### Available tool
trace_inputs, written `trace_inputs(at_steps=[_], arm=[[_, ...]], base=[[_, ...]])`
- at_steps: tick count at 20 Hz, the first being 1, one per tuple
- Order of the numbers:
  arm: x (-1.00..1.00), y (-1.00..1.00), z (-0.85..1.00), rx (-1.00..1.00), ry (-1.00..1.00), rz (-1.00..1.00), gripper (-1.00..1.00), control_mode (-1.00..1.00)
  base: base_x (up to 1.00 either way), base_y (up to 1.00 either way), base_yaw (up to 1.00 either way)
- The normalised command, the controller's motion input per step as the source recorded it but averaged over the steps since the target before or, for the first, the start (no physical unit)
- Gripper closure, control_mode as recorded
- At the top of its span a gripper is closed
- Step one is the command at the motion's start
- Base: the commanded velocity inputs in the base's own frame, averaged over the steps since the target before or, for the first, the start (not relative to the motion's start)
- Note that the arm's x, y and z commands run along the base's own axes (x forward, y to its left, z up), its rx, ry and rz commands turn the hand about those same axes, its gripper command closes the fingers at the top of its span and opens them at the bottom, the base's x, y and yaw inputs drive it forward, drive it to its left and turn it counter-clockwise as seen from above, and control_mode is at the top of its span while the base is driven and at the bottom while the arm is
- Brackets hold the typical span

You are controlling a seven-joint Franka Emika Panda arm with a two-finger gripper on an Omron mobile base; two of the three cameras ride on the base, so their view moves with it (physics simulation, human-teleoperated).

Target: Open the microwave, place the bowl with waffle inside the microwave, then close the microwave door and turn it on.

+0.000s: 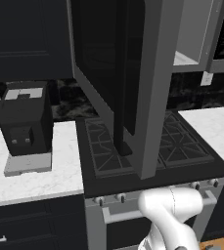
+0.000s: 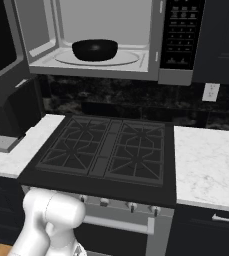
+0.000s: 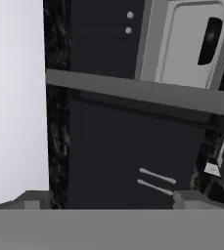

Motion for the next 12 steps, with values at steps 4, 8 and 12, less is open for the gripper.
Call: trace_inputs(at_steps=[4,8,12], arm=[[0.06,0.60,-0.66,0.20,-0.09,-0.02,-1.00,-1.00],[0.65,0.71,-0.37,0.00,0.01,-0.14,-1.00,-1.00],[1.00,0.53,-0.55,0.00,0.02,-0.12,-1.00,-1.00]], base=[[0.00,0.00,0.00],[0.00,0.00,0.00],[0.00,0.00,0.00]])
